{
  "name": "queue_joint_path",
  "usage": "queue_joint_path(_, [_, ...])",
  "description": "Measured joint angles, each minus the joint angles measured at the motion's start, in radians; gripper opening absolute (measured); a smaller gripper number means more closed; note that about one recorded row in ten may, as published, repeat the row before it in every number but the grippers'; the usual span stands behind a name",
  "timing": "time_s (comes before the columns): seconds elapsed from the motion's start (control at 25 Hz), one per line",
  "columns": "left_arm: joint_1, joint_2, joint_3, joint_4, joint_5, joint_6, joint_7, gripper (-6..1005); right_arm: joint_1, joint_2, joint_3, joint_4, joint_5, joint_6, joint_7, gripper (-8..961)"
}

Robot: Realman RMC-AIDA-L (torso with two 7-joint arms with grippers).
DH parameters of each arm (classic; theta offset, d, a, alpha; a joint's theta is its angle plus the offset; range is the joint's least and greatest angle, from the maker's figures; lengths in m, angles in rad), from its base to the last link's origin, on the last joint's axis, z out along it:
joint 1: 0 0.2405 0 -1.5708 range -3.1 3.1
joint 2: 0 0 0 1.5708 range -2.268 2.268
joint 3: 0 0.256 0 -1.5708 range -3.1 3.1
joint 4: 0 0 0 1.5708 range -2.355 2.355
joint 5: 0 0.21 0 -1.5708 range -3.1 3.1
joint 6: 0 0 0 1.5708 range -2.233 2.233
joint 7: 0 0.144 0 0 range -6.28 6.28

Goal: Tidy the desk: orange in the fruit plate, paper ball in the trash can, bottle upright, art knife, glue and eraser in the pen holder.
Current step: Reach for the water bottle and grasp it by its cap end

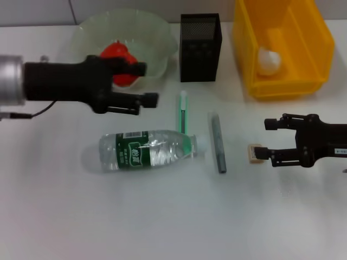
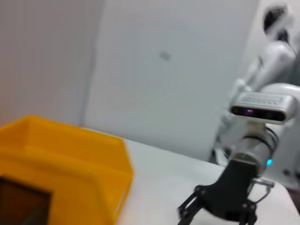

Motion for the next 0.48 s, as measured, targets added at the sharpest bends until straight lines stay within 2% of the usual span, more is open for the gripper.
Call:
queue_joint_path(0.12, [-0.067, -0.042, 0.008, 0.125, 0.116, 0.0, -0.116, 860, -0.003, -0.008, 0.0, 0.01, -0.002, 0.0, 0.012, 832])
queue_joint_path(0.24, [-0.157, -0.086, 0.042, 0.234, 0.298, -0.003, -0.254, 860, -0.01, -0.011, 0.0, 0.011, -0.005, 0.0, 0.017, 832])
queue_joint_path(0.36, [-0.238, -0.103, 0.123, 0.254, 0.419, -0.027, -0.374, 860, -0.012, -0.012, 0.0, 0.011, -0.013, 0.0, 0.018, 832])
queue_joint_path(0.48, [-0.292, -0.107, 0.286, 0.249, 0.484, -0.097, -0.489, 861, -0.012, -0.012, 0.0, 0.01, -0.018, 0.001, 0.019, 832])
